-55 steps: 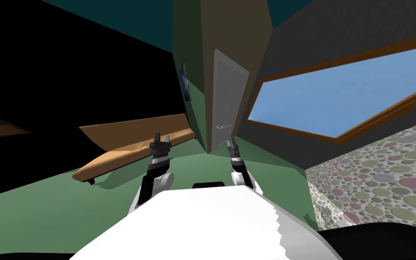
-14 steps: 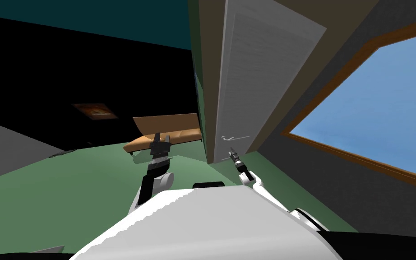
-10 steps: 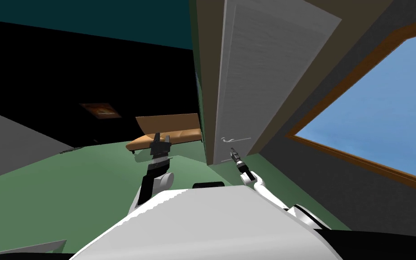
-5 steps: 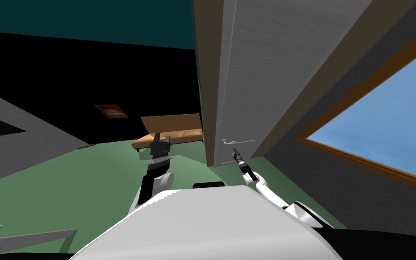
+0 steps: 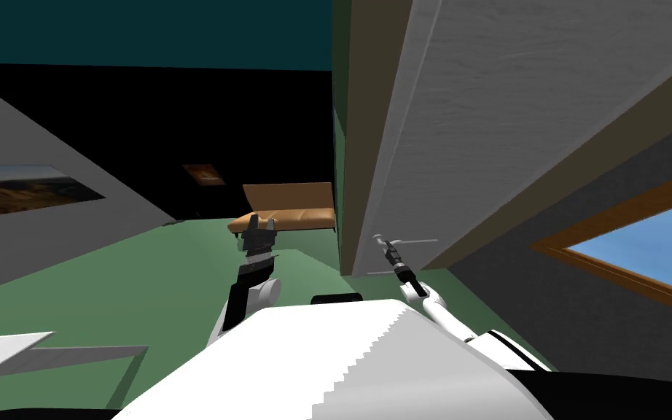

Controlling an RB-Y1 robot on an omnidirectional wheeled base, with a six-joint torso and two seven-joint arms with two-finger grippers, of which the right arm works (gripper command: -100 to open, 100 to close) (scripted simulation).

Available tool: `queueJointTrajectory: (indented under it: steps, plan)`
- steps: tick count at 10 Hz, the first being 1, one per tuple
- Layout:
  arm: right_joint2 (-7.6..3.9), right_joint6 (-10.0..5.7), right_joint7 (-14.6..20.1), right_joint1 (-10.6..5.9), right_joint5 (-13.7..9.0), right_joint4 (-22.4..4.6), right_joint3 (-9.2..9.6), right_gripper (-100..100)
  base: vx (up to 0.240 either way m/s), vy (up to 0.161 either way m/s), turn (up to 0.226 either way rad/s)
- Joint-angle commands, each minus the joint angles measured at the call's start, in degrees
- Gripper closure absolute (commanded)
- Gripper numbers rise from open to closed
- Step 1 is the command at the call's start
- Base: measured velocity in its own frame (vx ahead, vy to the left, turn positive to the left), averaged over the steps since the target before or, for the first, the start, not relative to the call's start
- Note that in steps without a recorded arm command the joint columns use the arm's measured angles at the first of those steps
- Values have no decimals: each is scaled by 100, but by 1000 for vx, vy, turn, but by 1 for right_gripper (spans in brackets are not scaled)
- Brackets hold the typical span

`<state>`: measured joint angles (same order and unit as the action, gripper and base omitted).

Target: Pull the door open

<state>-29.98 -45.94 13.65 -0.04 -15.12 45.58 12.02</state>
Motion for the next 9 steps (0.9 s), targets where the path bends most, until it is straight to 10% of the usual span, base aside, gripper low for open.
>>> queueJointTrajectory:
  steps: [1,3,4,9]
  plan:
    - [-38,-160,48,47,-49,-186,-100,-100,115,13,197]
    - [-71,-175,88,-6,-60,-273,-115,-100,116,-3,119]
    - [-71,-175,88,-6,-60,-273,-115,100,-14,0,-32]
    - [-71,-175,88,-6,-60,-273,-115,100,-11,-1,0]
